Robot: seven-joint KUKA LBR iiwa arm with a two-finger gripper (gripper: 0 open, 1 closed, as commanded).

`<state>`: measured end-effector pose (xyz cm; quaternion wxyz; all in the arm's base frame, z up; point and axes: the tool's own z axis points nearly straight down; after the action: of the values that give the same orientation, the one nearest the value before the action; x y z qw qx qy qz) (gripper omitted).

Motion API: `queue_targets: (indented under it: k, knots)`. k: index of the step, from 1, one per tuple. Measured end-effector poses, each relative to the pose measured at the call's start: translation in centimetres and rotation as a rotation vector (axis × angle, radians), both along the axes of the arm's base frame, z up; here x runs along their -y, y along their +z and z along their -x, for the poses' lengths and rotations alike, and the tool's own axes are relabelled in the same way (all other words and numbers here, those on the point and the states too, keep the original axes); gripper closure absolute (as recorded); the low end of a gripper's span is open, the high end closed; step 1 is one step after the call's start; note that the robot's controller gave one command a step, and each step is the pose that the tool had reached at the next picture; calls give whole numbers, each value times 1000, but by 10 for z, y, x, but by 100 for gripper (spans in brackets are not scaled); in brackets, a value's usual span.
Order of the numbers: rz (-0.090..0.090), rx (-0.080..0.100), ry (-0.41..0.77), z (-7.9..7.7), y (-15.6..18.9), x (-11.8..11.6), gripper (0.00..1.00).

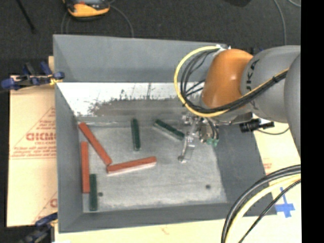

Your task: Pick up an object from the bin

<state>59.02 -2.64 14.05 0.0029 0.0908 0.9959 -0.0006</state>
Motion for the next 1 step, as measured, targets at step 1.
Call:
queue_targets:
  k: [1]
  knots:
    - [-1, 5, 44, -28, -54, 12, 0]
